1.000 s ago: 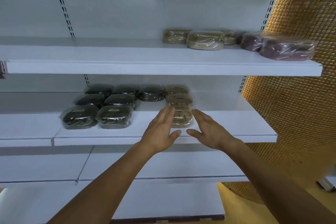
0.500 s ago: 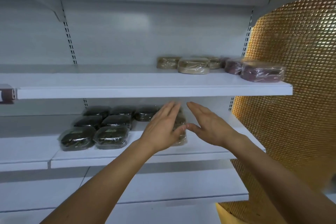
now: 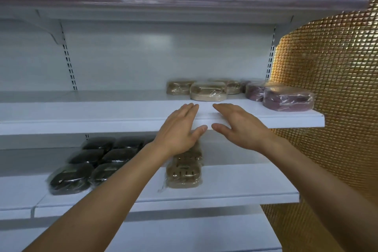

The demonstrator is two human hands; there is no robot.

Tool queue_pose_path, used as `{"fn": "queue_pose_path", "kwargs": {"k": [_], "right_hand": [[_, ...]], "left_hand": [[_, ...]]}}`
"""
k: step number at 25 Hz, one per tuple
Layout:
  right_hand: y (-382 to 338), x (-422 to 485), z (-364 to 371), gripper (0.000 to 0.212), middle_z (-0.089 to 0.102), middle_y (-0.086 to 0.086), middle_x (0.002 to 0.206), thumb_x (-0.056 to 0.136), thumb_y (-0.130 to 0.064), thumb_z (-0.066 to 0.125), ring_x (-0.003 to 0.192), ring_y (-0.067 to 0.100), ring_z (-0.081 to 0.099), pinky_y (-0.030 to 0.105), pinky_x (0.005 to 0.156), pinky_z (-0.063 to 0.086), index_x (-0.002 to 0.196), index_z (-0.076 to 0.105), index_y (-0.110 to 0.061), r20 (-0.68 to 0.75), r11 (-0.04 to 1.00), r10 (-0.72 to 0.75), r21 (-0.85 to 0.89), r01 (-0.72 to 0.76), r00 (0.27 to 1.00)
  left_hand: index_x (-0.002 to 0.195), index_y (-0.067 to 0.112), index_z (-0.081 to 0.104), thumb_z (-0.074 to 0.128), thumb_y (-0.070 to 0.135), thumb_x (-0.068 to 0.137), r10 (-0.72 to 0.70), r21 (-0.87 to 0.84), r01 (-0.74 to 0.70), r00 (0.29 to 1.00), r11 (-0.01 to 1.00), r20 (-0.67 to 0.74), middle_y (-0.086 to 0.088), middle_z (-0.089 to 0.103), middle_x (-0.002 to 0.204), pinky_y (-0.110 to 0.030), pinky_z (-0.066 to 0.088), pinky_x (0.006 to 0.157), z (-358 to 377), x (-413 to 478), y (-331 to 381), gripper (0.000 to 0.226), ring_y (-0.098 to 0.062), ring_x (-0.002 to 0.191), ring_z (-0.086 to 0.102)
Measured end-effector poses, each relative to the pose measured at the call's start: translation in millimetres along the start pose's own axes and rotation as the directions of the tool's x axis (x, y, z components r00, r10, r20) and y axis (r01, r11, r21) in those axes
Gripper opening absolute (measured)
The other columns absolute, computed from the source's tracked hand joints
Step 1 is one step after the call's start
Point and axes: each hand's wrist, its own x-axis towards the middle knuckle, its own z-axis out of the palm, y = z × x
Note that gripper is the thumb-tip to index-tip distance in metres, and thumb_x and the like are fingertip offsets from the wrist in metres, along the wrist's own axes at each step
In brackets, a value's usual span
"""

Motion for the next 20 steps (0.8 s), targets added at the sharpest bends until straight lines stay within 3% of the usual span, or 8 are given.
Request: {"fn": "queue_pose_path", "kwargs": {"k": [3,9,15,18,20], "right_hand": [[31,24,-3,0.07,0.018,-0.002,0.163,0.099,-0.054,0.041,0.149,0.014,0.016,0.03,0.118,0.017,0.156,0.019,-0.021,0.068,0.999,0.03,-0.024,-0.028,0.997],[85,71,8,0.079,0.005,0.002,0.165,0.098,-0.059,0.034,0.151,0.017,0.006,0.031,0.12,0.009,0.158,0.006,-0.016,0.134,0.997,0.071,-0.019,-0.069,0.988],[111,109,19,0.085,0.005,0.006,0.165,0.097,-0.058,0.04,0.151,0.02,0.004,0.033,0.121,0.009,0.157,0.003,-0.012,0.156,0.999,0.047,-0.007,-0.046,0.987],[114,124,22,0.088,0.003,0.011,0.164,0.097,-0.057,0.043,0.151,0.027,0.004,0.037,0.121,0.01,0.157,-0.003,-0.012,0.181,0.998,0.054,0.001,-0.055,0.982],[114,130,27,0.087,0.003,0.012,0.164,0.097,-0.055,0.045,0.15,0.032,0.007,0.039,0.121,0.013,0.157,-0.005,-0.016,0.182,0.997,0.068,0.031,-0.075,0.981]], "left_hand": [[0.158,0.018,0.017,0.037,0.056,0.1,-0.003,0.034,0.004,1.0,0.999,-0.012,-0.003,0.018,0.164,-0.035,0.018,0.121,-2,30,-1,0.072,-0.018,0.151,0.015],[0.159,0.014,0.007,0.03,0.06,0.1,-0.128,0.133,0.12,0.99,0.984,0.052,-0.005,0.004,0.166,-0.041,0.013,0.123,2,88,-13,0.078,-0.02,0.153,0.003],[0.154,0.015,0.019,0.038,0.061,0.097,-0.23,0.18,0.218,0.972,0.959,0.049,-0.012,0.023,0.158,-0.044,0.023,0.118,22,130,-23,0.075,-0.027,0.147,0.019],[0.159,0.022,-0.001,0.039,0.061,0.097,-0.271,0.203,0.252,0.96,0.946,0.067,-0.014,0.008,0.164,-0.044,0.017,0.121,27,147,-22,0.083,-0.029,0.151,0.009],[0.159,0.027,-0.004,0.042,0.061,0.097,-0.281,0.161,0.266,0.957,0.95,0.072,-0.015,0.01,0.164,-0.044,0.021,0.12,33,153,-22,0.084,-0.032,0.151,0.013]]}}
